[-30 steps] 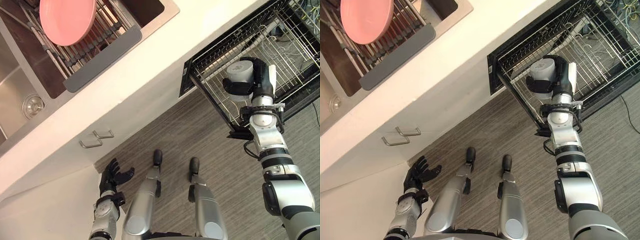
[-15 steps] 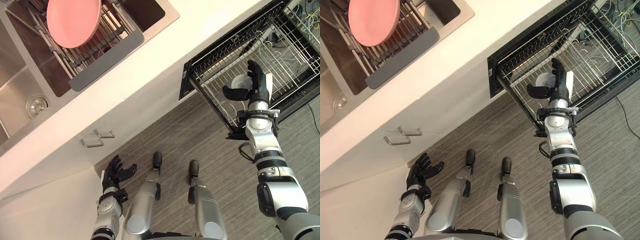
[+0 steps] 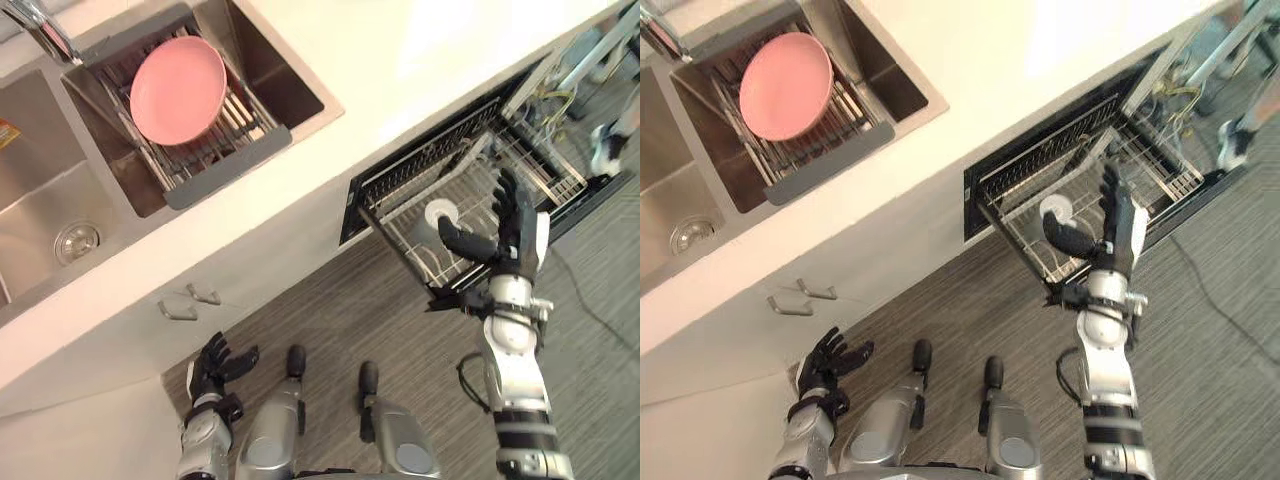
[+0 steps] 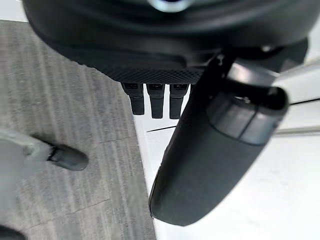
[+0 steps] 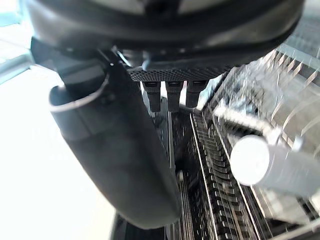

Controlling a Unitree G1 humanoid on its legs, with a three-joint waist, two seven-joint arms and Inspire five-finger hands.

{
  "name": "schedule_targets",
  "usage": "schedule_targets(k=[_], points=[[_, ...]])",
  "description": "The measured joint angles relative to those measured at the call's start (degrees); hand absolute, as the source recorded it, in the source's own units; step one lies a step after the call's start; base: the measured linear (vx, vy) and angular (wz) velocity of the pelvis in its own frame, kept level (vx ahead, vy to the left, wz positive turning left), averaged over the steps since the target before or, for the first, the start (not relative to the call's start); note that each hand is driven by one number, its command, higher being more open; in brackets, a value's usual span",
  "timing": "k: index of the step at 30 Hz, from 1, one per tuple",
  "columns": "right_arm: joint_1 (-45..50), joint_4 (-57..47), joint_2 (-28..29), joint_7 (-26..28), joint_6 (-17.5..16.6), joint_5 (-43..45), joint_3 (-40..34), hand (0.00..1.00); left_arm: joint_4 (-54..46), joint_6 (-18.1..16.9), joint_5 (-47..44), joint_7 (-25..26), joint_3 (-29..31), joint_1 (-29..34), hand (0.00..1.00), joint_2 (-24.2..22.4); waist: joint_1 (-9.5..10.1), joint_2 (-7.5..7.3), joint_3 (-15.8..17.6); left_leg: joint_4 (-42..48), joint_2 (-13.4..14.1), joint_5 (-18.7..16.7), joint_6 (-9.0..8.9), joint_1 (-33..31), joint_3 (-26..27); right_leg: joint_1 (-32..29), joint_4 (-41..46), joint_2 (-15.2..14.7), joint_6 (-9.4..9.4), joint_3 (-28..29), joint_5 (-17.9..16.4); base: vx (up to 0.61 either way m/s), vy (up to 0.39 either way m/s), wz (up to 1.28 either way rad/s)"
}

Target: Walk over to the sink, pick up the cup, carry it to the dishwasher, place the cup inside the dishwasher, then close the dishwasher door

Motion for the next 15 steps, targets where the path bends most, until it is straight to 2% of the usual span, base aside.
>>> schedule_targets(k=[3, 7, 8, 10, 11, 15], points=[[6.0, -4.6, 1.9, 1.9, -1.2, 0.0, -0.7, 0.90, 1.8, 0.7, 0.8, -0.6, 0.6, 2.9, 0.90, -0.1, -0.24, -1.08, -2.7, 1.9, -0.5, -1.5, 0.06, 0.9, -1.1, 2.8, -1.0, -0.1, 0.11, -1.1, -0.8, 0.12, -0.011, 0.19], [8.0, -9.5, 3.4, 3.3, -3.3, 0.0, -0.6, 0.90, 1.6, 0.7, 2.1, -0.7, 1.4, 3.6, 0.90, -0.5, -0.43, -0.77, -4.2, 7.2, -0.9, -3.8, -0.36, -1.1, -2.5, 5.7, -1.6, -0.6, -0.02, -5.1, -1.9, 0.04, -0.006, 0.57], [7.9, -11.6, 3.4, 3.4, -3.6, 0.0, -0.6, 0.90, 1.6, 0.5, 2.5, -0.7, 1.6, 3.0, 0.90, -1.0, -0.73, -0.05, -4.8, 10.5, 0.2, -6.6, 0.35, -3.7, 0.7, 6.4, -1.6, -0.5, -0.18, -8.5, -2.3, -0.04, 0.001, 0.91], [7.5, -13.2, 3.2, 3.4, -4.4, 0.0, -0.5, 0.90, 1.7, 0.4, 2.9, -0.7, 1.6, 2.9, 0.90, -1.2, -0.60, 0.47, -5.1, 13.8, 4.1, -7.8, 0.15, -5.3, 8.9, 7.2, -1.9, -0.2, -0.23, -10.9, -2.4, -0.03, -0.002, 0.83], [6.5, -14.0, 2.4, 3.4, -5.2, 0.0, -0.3, 0.90, 2.0, 0.4, 2.9, -0.6, 1.6, 3.0, 0.90, -1.6, -0.43, 0.99, -5.4, 16.4, 7.4, -8.5, 0.21, -6.0, 15.6, 7.6, -1.9, -0.3, 0.18, -12.5, -2.8, 0.00, 0.030, 0.56], [3.7, -13.9, 1.8, 3.4, -5.5, -1.2, 2.2, 0.90, 2.9, 0.5, 2.8, -0.2, 1.6, 3.6, 0.90, -1.5, 1.22, 1.05, -5.5, 17.9, 6.5, -9.3, 0.62, -5.8, 16.0, 8.1, -0.3, -1.6, 1.33, -12.6, -4.0, 0.02, 0.091, 0.19]])
